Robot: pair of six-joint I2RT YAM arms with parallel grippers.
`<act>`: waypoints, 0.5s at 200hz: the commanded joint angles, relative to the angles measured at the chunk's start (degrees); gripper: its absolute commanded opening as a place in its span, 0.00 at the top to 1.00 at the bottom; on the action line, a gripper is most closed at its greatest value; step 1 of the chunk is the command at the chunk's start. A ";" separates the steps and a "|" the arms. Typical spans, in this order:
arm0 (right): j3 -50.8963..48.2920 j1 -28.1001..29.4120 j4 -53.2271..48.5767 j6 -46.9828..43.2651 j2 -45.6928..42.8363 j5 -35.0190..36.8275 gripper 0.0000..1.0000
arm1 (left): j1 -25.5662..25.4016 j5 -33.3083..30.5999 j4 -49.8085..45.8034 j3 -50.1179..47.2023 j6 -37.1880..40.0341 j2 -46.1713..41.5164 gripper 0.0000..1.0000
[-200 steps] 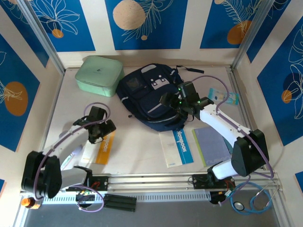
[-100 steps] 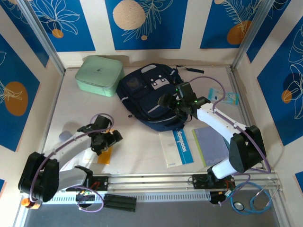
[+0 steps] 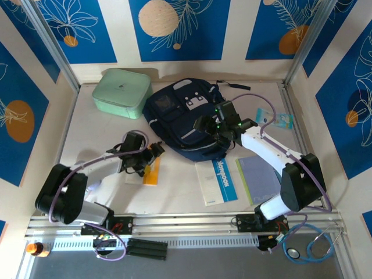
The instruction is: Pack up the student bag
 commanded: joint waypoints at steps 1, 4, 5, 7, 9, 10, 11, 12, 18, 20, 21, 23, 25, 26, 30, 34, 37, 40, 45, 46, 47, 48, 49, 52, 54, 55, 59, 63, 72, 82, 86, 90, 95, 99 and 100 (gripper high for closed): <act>2.63 2.43 0.81 -1.60 2.39 -3.25 0.07 | -0.13 2.95 1.30 3.08 1.52 1.53 0.00; 2.96 2.87 0.80 -1.70 2.82 -3.59 0.08 | 0.04 2.54 0.02 3.58 2.96 1.28 0.00; 3.01 2.98 0.81 -1.75 2.97 -3.75 0.08 | 0.10 2.39 -0.42 3.74 3.36 1.14 0.00; 3.23 3.34 0.81 -1.78 3.26 -4.04 0.08 | 0.26 2.05 -1.23 4.03 4.23 1.05 0.00; 3.42 3.63 0.88 -1.84 3.58 -4.36 0.09 | 0.43 1.79 -1.98 4.26 5.08 0.74 0.00; 3.51 3.80 0.89 -1.81 3.70 -4.53 0.09 | 0.52 1.66 -2.34 4.34 5.56 0.57 0.00; 3.60 3.97 0.94 -1.85 3.90 -4.66 0.09 | 0.65 1.51 -2.70 4.42 6.07 0.44 0.00; 3.64 4.14 0.96 -1.87 3.99 -4.81 0.09 | 0.76 1.39 -3.01 4.51 6.58 0.29 0.00; 4.28 5.19 1.07 -1.87 5.05 -5.69 0.10 | 1.46 0.36 -4.82 4.75 9.89 -0.72 0.00; 4.47 5.59 1.07 -1.77 5.32 -5.94 0.11 | 1.74 -0.15 -5.62 4.77 10.83 -1.13 0.00; 4.56 5.78 1.07 -1.78 5.54 -6.06 0.11 | 1.87 -0.45 -6.01 4.77 11.34 -1.38 0.00; 4.78 6.20 1.07 -1.77 5.92 -6.27 0.11 | 2.20 -1.01 -6.69 4.82 12.27 -1.78 0.00; 4.99 6.63 1.12 -1.72 6.26 -6.45 0.11 | 2.45 -1.41 -7.85 4.85 13.09 -2.19 0.00; 5.13 6.83 1.18 -1.67 6.41 -6.54 0.11 | 2.67 -1.79 -8.35 4.86 13.48 -2.39 0.00; 5.55 7.67 1.16 -1.63 7.20 -6.82 0.12 | 3.56 -2.49 -10.07 4.86 15.04 -3.03 0.00; 6.04 8.56 1.25 -1.77 7.95 -7.01 0.13 | 4.49 -2.59 -11.26 4.82 16.69 -3.82 0.00; 6.46 9.25 1.32 -1.90 8.55 -7.13 0.14 | 5.20 -2.41 -11.86 4.71 17.77 -4.23 0.00; 6.88 9.93 1.34 -2.07 9.22 -7.28 0.14 | 5.76 -2.24 -12.45 4.64 19.14 -4.64 0.00; 7.64 11.01 1.27 -2.31 10.27 -7.40 0.15 | 6.80 -2.09 -13.63 4.64 20.75 -5.24 0.00; 7.86 11.22 1.26 -2.40 10.52 -7.41 0.15 | 7.00 -2.08 -13.92 4.62 21.00 -5.32 0.00; 8.10 11.46 1.21 -2.41 10.73 -7.42 0.15 | 7.19 -2.08 -14.24 4.56 21.12 -5.36 0.00; 8.31 11.67 1.19 -2.45 10.93 -7.46 0.16 | 7.37 -2.08 -14.49 4.54 21.41 -5.47 0.00; 8.50 11.90 1.13 -2.52 11.16 -7.49 0.16 | 7.50 -2.08 -14.75 4.52 21.63 -5.57 0.00; 9.11 12.51 1.04 -2.72 11.84 -7.57 0.16 | 8.00 -1.95 -15.42 4.52 22.32 -5.75 0.00; 9.52 12.76 1.04 -2.75 12.31 -7.70 0.16 | 8.21 -1.91 -15.70 4.45 22.70 -5.89 0.00; 9.72 13.02 1.06 -2.84 12.55 -7.74 0.16 | 8.36 -1.82 -15.79 4.39 22.90 -5.91 0.00; 10.57 13.80 0.84 -2.93 13.56 -8.04 0.17 | 8.81 -1.48 -16.13 4.19 23.64 -6.08 0.00; 11.45 14.42 0.66 -3.16 14.60 -8.30 0.18 | 9.21 -1.18 -16.44 3.94 24.14 -6.09 0.01; 13.41 15.76 0.39 -3.57 16.84 -9.05 0.21 | 9.56 -1.19 -17.33 3.45 24.47 -6.03 0.02; 15.75 17.02 0.16 -3.96 19.54 -9.46 0.28 | 9.65 -0.66 -17.22 2.50 24.59 -6.00 0.04; 16.63 17.41 0.11 -4.19 20.48 -9.68 0.33 | 9.66 -0.61 -17.15 2.06 24.52 -6.02 0.05; 17.46 17.78 0.11 -4.40 21.74 -9.93 0.37 | 9.66 -0.54 -17.15 1.68 24.35 -6.06 0.06; 18.71 18.20 -0.08 -4.60 23.27 -10.23 0.41 | 9.66 -0.54 -17.05 1.14 24.26 -6.16 0.07; 19.80 18.40 -0.53 -4.71 24.45 -10.36 0.44 | 9.66 -0.57 -16.96 0.67 24.32 -6.34 0.07; 20.09 18.43 -0.65 -4.75 24.73 -10.34 0.44 | 9.61 -0.57 -16.95 0.57 24.32 -6.40 0.08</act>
